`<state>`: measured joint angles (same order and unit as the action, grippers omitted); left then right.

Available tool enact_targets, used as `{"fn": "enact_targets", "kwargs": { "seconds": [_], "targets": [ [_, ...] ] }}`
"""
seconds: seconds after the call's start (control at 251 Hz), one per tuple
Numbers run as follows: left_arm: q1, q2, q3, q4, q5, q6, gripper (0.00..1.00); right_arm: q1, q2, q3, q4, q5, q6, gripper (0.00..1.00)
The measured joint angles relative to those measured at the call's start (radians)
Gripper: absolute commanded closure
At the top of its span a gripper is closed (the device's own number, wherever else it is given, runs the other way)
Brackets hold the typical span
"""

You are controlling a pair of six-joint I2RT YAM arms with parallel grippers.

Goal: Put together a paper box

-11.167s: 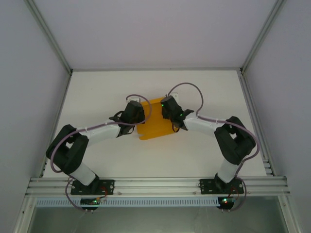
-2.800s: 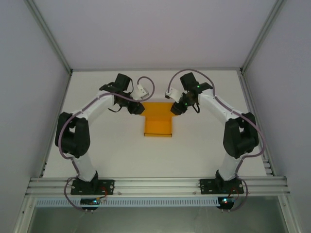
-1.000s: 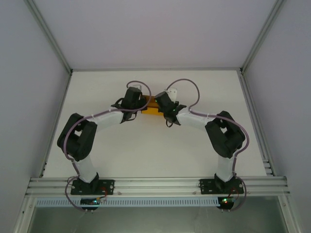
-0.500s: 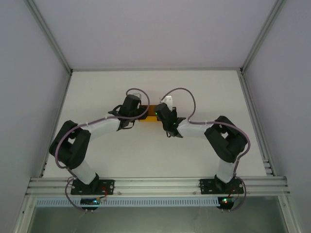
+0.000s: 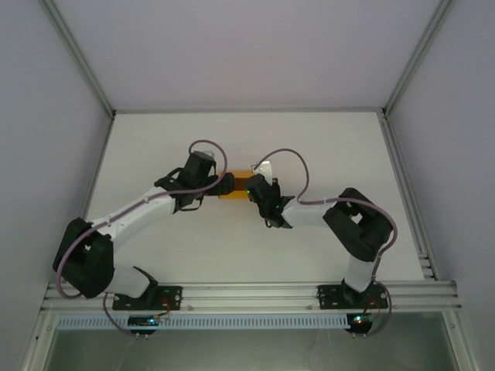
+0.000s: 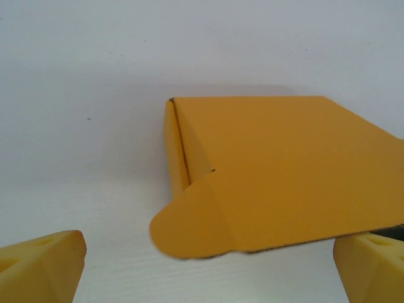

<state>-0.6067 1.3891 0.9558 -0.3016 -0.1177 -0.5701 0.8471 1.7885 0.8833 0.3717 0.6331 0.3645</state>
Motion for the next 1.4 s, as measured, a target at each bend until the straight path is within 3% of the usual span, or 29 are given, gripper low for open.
{"fn": "enact_targets", "kwargs": {
  "seconds": [0.315,0.491,0.77,1.038,1.345,1.401],
  "targets": [
    [0.189,0.045,0.14,-0.016,0.138,-0.05,0.0,0.021,0.014,-0.025,-0.063,-0.012,-0.023,0.84],
    [0.198,0.179,0.15,-0.008,0.241,-0.049,0.02,0.026,0.014,-0.025,-0.068,-0.012,-0.033,0.8],
    [0.202,0.352,0.132,0.087,0.351,-0.041,0.14,0.029,0.006,-0.025,-0.083,-0.031,-0.056,0.7],
    [0.221,0.46,0.168,0.23,0.468,-0.032,0.19,0.021,-0.073,-0.053,-0.16,-0.127,-0.123,0.43],
    [0.221,0.492,0.145,0.265,0.483,-0.021,0.28,-0.002,-0.351,-0.158,-0.285,-0.312,-0.172,0.02],
    [0.221,0.494,0.142,0.275,0.486,-0.019,0.32,-0.016,-0.397,-0.176,-0.291,-0.343,-0.169,0.01]
  ]
}}
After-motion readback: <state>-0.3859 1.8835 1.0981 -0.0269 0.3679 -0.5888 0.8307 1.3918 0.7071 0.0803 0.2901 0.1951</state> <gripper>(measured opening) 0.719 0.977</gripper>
